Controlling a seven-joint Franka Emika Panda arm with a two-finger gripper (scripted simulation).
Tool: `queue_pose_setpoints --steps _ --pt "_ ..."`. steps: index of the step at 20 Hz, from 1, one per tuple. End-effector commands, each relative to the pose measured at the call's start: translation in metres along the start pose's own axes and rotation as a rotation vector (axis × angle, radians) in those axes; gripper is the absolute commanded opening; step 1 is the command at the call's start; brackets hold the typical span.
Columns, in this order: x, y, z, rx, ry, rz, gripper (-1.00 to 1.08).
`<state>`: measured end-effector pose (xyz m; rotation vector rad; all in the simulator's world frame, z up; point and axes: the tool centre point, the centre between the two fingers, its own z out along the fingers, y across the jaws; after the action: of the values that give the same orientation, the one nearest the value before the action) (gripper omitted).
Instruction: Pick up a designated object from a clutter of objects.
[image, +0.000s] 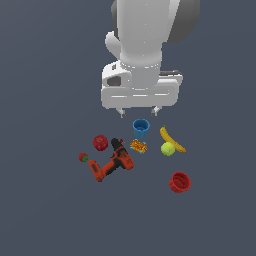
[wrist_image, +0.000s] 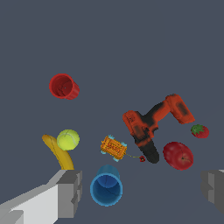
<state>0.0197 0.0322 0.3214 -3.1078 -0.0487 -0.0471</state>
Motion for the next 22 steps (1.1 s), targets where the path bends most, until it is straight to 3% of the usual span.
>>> queue_pose_setpoints --steps 1,10,22 --pt "0.006 -0.005 0.005 -0.002 -0.002 -0.009 1.0" --pt "0.043 -0.034 0.041 -0.017 -0.01 -0.062 1.0" --pt "0.099 -0.1 0.131 -0.03 -0.023 -0.167 1.0"
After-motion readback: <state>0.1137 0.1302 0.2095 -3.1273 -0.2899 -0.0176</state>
